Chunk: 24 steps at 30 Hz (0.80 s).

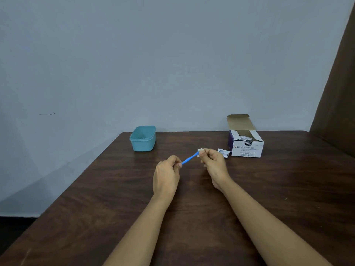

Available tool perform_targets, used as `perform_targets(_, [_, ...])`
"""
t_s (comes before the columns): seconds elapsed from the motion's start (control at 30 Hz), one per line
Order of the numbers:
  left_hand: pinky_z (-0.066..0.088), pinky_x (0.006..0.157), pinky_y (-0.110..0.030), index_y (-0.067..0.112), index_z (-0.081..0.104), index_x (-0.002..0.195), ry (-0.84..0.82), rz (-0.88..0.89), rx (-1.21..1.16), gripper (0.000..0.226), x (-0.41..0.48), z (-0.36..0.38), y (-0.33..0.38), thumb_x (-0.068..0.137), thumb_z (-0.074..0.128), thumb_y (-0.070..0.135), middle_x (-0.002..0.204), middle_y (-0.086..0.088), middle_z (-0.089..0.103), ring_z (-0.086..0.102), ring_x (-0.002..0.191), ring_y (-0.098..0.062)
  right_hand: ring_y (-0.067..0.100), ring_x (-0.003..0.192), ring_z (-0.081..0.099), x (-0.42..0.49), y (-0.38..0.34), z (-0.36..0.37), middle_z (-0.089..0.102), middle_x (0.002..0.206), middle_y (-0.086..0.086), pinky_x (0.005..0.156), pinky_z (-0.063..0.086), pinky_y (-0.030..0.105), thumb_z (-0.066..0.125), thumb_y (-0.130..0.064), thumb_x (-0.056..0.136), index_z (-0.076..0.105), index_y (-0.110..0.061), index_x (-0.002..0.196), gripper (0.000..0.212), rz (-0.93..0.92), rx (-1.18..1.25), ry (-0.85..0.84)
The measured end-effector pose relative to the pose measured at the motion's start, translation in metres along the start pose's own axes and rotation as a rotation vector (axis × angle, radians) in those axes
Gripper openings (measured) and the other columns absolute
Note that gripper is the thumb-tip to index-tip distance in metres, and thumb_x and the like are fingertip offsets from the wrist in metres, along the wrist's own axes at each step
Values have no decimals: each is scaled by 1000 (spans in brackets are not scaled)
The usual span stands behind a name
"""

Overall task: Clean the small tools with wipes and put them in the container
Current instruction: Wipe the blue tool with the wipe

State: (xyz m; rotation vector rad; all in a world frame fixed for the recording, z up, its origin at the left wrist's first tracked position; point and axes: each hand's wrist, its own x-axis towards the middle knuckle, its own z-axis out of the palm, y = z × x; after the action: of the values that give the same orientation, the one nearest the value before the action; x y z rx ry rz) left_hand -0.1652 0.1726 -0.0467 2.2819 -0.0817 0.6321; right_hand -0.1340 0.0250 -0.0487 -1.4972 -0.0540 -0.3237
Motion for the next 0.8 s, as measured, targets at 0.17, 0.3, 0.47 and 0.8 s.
perform_targets(0.17, [51,64,-28,23,64,90,3,-2,-4,7,1,1,-1,93,60,18,81,5,64,58,77,-11,2,57,49,-1,-5,-4,61,64,-6,54,39,14,66,-17,89,73,-10,95,12,83,195,-3])
perform_targets(0.3, [47,59,-26,25,63,88,31,-11,9,10,2,0,0,94,59,17,78,6,63,57,75,-12,8,64,51,2,-5,-6,66,69,1,60,39,19,63,-14,90,73,-10,94,11,161,256,-7])
perform_targets(0.47, [41,58,-22,23,63,88,27,2,2,9,2,1,0,94,58,17,76,5,63,55,73,-11,7,62,52,2,-6,-5,64,66,-1,60,39,20,66,-12,88,72,-11,90,6,163,271,4])
perform_targets(0.8, [47,62,-20,22,65,94,-34,28,31,7,-1,-1,4,94,58,19,83,5,66,58,74,-8,7,63,43,0,-5,2,52,70,1,58,36,21,52,-18,96,65,-18,81,20,15,-26,31])
